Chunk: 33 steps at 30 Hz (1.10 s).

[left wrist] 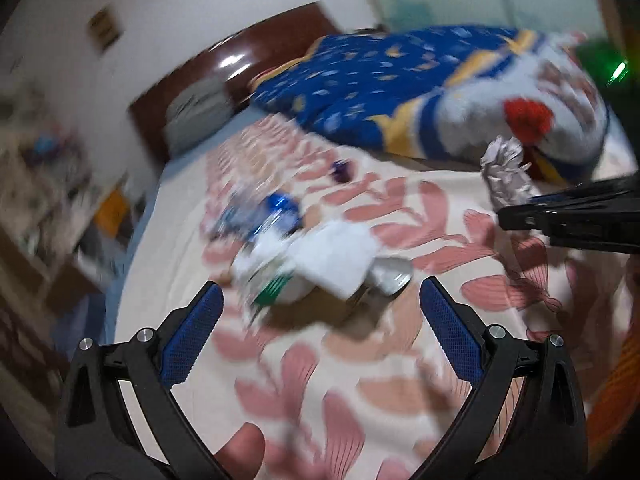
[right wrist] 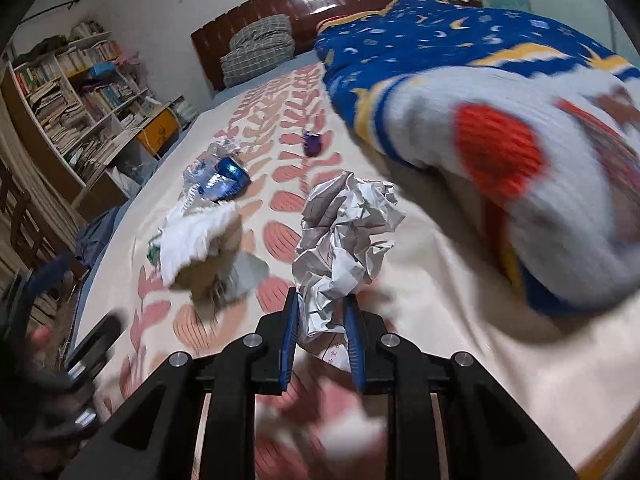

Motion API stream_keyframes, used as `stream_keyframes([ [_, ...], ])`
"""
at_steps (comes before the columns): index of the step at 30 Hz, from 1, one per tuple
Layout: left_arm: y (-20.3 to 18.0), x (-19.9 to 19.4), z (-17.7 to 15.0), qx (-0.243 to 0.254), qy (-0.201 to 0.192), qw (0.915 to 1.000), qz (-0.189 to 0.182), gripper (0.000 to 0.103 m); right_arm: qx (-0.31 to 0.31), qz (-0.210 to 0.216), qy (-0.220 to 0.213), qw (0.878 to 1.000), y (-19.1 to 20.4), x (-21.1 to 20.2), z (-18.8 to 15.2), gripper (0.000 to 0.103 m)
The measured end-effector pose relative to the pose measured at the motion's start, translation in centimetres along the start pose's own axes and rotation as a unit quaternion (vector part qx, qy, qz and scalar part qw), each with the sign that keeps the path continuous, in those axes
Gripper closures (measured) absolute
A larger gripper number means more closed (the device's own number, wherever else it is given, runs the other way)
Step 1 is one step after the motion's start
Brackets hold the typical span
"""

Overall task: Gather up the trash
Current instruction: 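Carry the paper with the right gripper over the red wastebasket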

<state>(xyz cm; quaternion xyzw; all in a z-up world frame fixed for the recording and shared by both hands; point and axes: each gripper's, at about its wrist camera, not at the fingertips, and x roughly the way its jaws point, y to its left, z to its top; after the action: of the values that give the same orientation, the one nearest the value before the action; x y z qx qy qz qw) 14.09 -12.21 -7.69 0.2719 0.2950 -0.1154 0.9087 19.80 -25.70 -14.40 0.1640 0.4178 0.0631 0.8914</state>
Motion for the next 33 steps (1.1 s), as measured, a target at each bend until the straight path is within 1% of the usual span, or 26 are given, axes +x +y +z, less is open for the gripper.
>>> stream_keyframes([
  [1, -0.9, 0.6, 0.3, 0.021, -0.007, 0.9997, 0.002, 0.005, 0.002, -0.005, 0.0, 1.0, -0.6, -0.7, -0.7, 0.08],
  [3, -1.7, 1.6, 0.7, 0.04, -0.01, 0.9991, 0.004, 0.005, 0.005, -0.015, 0.003, 1.0, -1.7, -1.8, -1.8, 0.08],
  [7, -1.8, 4.5, 1.5, 0.046, 0.008, 0.9989, 0.002, 0.007, 0.017, -0.026, 0.011, 0.999, -3.3, -3.3, -3.3, 0.08],
  [8, -1.7, 5.3, 1.6, 0.046, 0.016, 0.9988, -0.002, 0.019, 0.018, -0.029, 0.01, 0.999, -3.7, -3.6, -3.5, 0.08],
  [9, -1.6, 5.6, 1.5, 0.043, 0.023, 0.9988, -0.007, 0.046, 0.017, -0.032, 0.01, 0.999, -3.8, -3.9, -3.6, 0.08],
  [10, -1.5, 6.6, 1.4, 0.037, 0.044, 0.9982, -0.017, 0.06, 0.016, -0.034, 0.009, 0.999, -4.0, -4.1, -3.8, 0.08],
  [11, -1.4, 7.1, 1.4, 0.033, 0.054, 0.9978, -0.021, 0.081, 0.016, -0.034, 0.009, 0.999, -4.1, -4.1, -3.7, 0.08],
  [12, -1.1, 8.0, 1.1, 0.027, 0.072, 0.9968, -0.022, 0.085, 0.016, -0.033, 0.008, 0.999, -4.1, -4.2, -3.6, 0.08],
  [13, -1.2, 8.1, 0.8, 0.022, 0.075, 0.9967, -0.018, 0.087, 0.015, -0.032, 0.007, 0.999, -4.2, -4.2, -3.5, 0.08],
  [15, -0.9, 8.1, 0.3, 0.012, 0.083, 0.9964, -0.007, 0.1, 0.013, -0.029, 0.005, 0.999, -4.1, -4.4, -3.4, 0.08],
  [16, -0.7, 7.8, 0.2, 0.008, 0.08, 0.9967, 0.008, 0.1, 0.011, -0.027, 0.005, 1.0, -4.0, -4.5, -3.4, 0.08],
  [19, -0.6, 6.0, 0.0, 0.005, 0.059, 0.998, 0.022, 0.102, 0.002, -0.017, 0.006, 1.0, -3.2, -4.6, -3.2, 0.08],
  [22, -0.7, 4.8, 0.1, 0.009, 0.045, 0.9982, 0.039, 0.102, -0.006, -0.012, 0.007, 1.0, -2.6, -4.7, -3.3, 0.08],
  [25, -0.5, 3.7, 0.3, 0.01, 0.033, 0.9983, 0.048, 0.102, -0.007, -0.009, 0.007, 1.0, -2.3, -4.8, -3.4, 0.08],
  [26, -0.3, 3.3, 0.4, 0.01, 0.028, 0.9985, 0.046, 0.102, -0.008, -0.01, 0.006, 1.0, -2.2, -5.0, -3.4, 0.08],
  [27, -0.1, 1.7, 0.5, 0.007, 0.013, 0.999, 0.043, 0.102, -0.008, -0.011, 0.005, 1.0, -2.2, -5.3, -3.5, 0.08],
  [29, 0.5, 0.2, 1.1, 0.001, -0.005, 0.9992, 0.04, 0.102, -0.006, -0.01, 0.004, 1.0, -2.2, -5.8, -3.6, 0.08],
  [30, 0.9, -1.7, 1.6, -0.006, -0.023, 0.9992, 0.031, 0.102, -0.005, -0.01, 0.002, 1.0, -2.2, -6.1, -3.7, 0.08],
  [33, 1.7, -5.6, 2.5, -0.023, -0.055, 0.9982, 0.008, 0.102, -0.005, -0.01, -0.003, 1.0, -2.3, -7.4, -3.7, 0.08],
])
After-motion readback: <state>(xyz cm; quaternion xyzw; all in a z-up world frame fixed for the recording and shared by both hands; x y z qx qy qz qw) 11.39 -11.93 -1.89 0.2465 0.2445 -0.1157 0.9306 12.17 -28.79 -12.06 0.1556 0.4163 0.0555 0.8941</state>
